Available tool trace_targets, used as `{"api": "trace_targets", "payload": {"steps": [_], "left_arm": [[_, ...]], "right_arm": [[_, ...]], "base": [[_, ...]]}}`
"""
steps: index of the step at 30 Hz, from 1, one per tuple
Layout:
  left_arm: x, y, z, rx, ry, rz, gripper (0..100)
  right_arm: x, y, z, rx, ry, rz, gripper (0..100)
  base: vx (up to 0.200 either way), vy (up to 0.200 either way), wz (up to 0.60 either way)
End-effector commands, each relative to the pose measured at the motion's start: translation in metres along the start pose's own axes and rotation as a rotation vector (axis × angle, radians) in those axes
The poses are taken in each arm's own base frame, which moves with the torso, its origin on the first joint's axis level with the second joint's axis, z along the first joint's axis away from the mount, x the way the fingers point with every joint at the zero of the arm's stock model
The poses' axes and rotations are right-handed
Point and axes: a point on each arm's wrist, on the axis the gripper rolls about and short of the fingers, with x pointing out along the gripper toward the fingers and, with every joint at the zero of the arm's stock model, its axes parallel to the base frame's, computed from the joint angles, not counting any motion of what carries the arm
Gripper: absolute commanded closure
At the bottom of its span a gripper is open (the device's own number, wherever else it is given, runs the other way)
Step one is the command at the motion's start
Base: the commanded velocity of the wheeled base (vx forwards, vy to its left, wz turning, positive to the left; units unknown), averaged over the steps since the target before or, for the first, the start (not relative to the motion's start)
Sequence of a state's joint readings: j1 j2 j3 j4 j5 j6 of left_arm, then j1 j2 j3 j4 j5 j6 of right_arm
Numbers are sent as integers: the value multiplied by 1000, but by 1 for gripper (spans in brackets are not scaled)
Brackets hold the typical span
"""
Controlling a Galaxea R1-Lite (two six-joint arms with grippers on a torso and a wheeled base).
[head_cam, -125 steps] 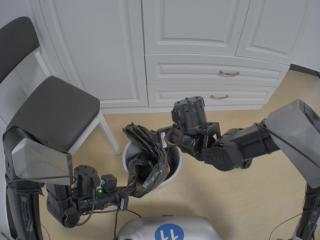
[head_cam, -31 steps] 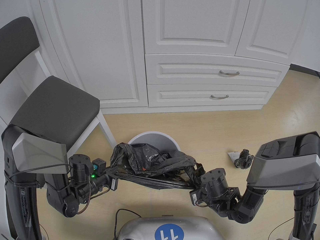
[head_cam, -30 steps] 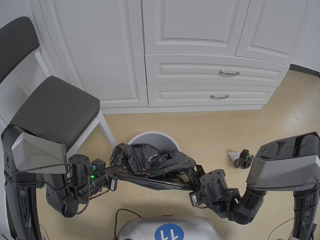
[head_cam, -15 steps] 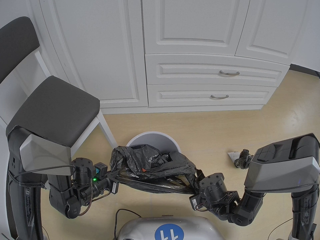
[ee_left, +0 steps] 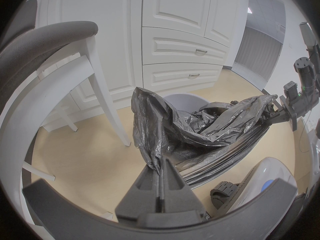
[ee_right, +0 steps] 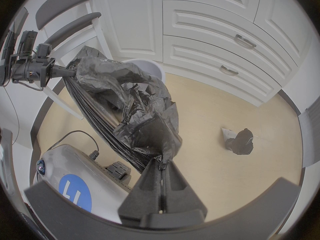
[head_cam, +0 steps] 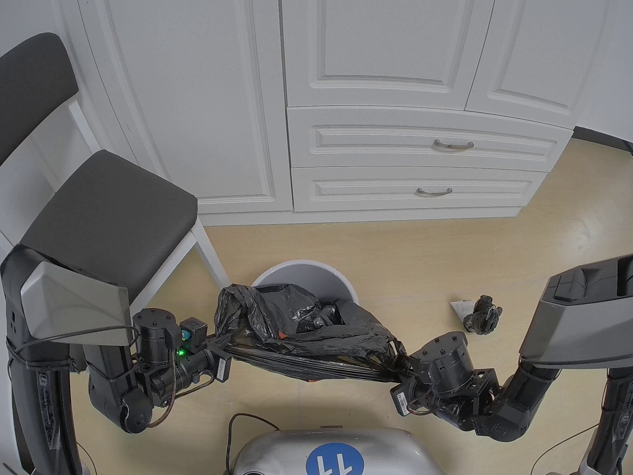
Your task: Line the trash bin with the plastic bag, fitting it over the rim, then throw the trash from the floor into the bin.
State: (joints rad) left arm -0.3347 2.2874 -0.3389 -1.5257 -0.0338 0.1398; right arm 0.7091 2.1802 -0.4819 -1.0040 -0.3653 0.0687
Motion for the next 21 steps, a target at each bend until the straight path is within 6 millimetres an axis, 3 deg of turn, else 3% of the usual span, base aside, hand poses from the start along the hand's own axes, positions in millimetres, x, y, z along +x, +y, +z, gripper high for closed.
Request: {"api": "trace_targets", "payload": {"steps": [1,7,11,18,21], "left_arm": [[-5,0,5,1,-15,0,100],[-12,-6,7,9,-11,-19,100],[-7,-9,0,12,12,-31,100],[21,-10,-28,-2,80,-33,100],[22,-10,-27,-4,76,-31,100]], "right_arm": [[-4,-3,3,-3,-11,-3,100],[-15,-10,9,4,-34,-7,100],[-8,-7,1,-11,-2,5,100],[37,4,-31,-15,81,9,100],[39,0,-31,0,40,4,100]], "base": [[0,0,0],[0,0,0],[0,0,0],[0,0,0],[0,0,0]]}}
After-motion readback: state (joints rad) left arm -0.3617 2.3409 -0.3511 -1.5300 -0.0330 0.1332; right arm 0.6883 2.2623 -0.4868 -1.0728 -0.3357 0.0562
